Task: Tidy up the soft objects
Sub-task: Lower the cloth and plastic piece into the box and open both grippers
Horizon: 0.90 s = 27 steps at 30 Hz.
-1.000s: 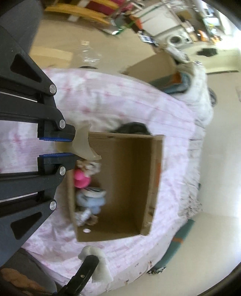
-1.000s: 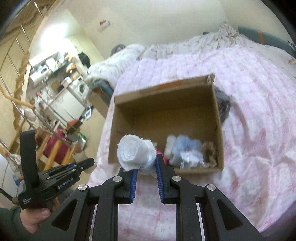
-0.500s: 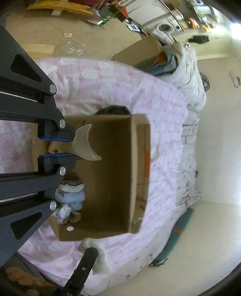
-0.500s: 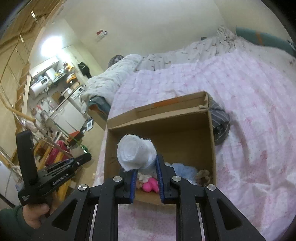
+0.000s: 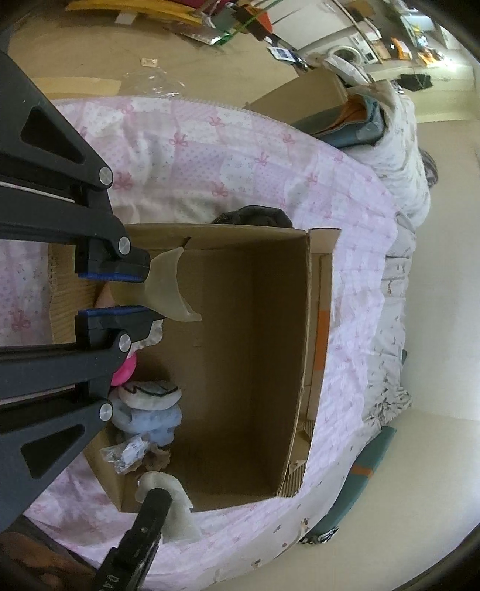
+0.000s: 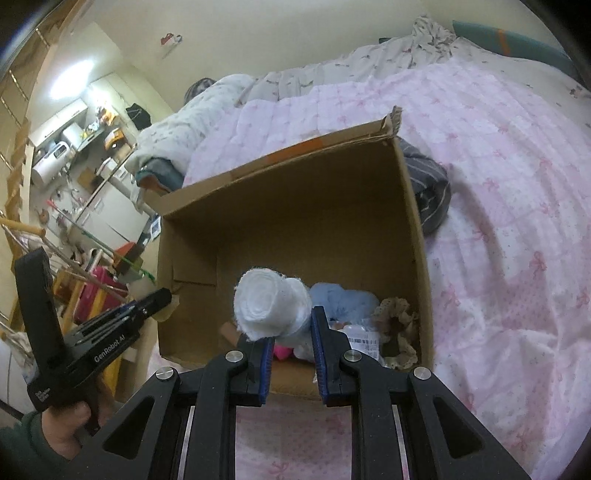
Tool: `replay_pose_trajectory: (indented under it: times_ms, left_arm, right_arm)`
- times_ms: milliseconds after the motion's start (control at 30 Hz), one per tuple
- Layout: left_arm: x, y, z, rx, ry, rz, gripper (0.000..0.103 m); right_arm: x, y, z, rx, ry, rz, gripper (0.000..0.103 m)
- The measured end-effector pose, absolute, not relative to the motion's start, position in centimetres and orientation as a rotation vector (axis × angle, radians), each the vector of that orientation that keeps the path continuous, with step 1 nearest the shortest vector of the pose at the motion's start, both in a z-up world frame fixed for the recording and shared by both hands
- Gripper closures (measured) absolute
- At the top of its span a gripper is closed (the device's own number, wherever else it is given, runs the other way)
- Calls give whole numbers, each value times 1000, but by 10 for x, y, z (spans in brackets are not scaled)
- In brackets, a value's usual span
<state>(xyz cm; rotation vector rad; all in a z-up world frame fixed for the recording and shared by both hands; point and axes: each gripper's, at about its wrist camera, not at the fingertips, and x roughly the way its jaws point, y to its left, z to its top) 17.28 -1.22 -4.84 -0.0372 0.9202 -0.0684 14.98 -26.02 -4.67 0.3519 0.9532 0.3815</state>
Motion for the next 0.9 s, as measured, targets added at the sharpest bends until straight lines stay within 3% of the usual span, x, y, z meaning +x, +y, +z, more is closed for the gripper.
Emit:
replay_pose_trajectory:
  times_ms: [733, 833, 900]
  left_arm:
    - [173, -25, -53, -57, 916, -117, 84]
    - [173, -27, -53, -52, 919, -121, 78]
    - [173, -27, -54, -49, 923, -112, 67]
  right_arm:
    - [150, -240, -58, 281, 1008, 411, 82]
    - [152, -239, -58, 283, 1012, 402, 82]
    - [151, -239, -58, 284, 1009, 398, 82]
